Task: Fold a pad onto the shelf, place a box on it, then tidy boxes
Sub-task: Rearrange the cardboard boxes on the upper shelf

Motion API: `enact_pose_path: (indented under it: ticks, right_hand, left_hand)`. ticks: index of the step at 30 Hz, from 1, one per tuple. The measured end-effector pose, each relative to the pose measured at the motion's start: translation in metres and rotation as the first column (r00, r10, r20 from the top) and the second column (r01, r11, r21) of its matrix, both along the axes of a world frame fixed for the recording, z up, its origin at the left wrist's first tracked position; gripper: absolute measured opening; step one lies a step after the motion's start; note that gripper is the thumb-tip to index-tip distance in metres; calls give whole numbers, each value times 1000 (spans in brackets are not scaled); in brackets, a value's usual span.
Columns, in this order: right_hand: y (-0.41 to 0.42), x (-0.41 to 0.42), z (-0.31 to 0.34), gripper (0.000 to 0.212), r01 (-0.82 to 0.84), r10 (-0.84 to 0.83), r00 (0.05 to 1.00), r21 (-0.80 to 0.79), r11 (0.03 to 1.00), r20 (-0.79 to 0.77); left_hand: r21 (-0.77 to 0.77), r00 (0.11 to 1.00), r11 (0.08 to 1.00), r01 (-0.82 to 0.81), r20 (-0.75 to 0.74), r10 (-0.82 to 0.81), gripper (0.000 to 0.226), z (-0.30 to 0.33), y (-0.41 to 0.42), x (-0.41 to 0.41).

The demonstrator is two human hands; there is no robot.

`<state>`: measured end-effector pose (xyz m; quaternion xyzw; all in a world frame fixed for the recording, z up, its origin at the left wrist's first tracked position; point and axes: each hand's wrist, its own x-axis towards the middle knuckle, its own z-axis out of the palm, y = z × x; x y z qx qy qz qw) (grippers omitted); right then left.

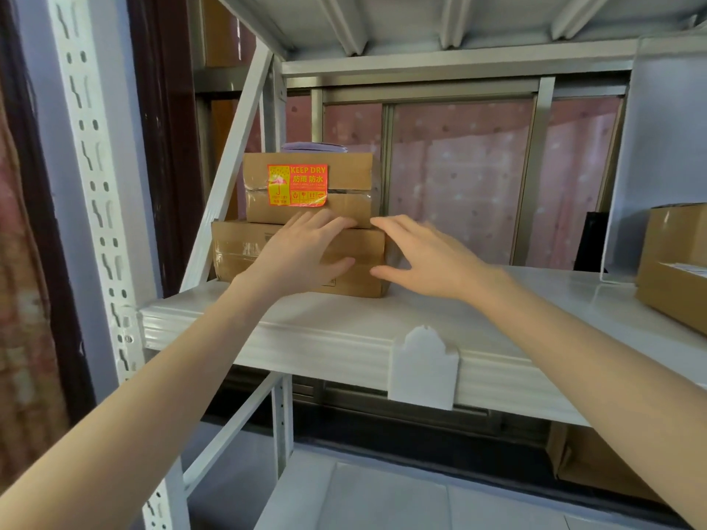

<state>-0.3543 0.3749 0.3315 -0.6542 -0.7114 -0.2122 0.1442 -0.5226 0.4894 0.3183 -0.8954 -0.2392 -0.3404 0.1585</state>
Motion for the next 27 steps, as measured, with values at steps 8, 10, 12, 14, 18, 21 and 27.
enact_pose_path:
  ticks: [8, 10, 12, 14, 18, 21, 27]
  right_hand:
    - [-63, 40, 13, 76, 95, -97, 995, 111, 989, 17]
    - [-85, 54, 16, 77, 116, -119, 993, 131, 985, 12]
    - [-108, 70, 18, 77, 139, -142, 990, 152, 978, 11]
    - [-131, 88, 20, 76, 158, -161, 987, 175, 972, 0]
    - [-180, 127, 22, 75, 177, -177, 984, 204, 963, -19]
    - [-214, 159, 21, 74, 210, -207, 978, 214, 954, -33]
    - [-270, 224, 14, 72, 286, -270, 957, 201, 937, -102]
  left_hand:
    - [68, 997, 994, 80, -5, -80, 67, 19, -51, 43]
    - [72, 993, 991, 114, -7, -114, 68, 24, -67, 60]
    - [75, 988, 986, 152, -9, -151, 70, 28, -84, 78]
    - [80, 983, 980, 181, -6, -181, 71, 30, -104, 97]
    - [37, 972, 971, 234, 15, -235, 71, 30, -148, 140]
    - [-2, 966, 966, 258, 5, -258, 72, 25, -182, 177]
    - [-108, 953, 947, 303, 39, -300, 73, 2, -241, 254]
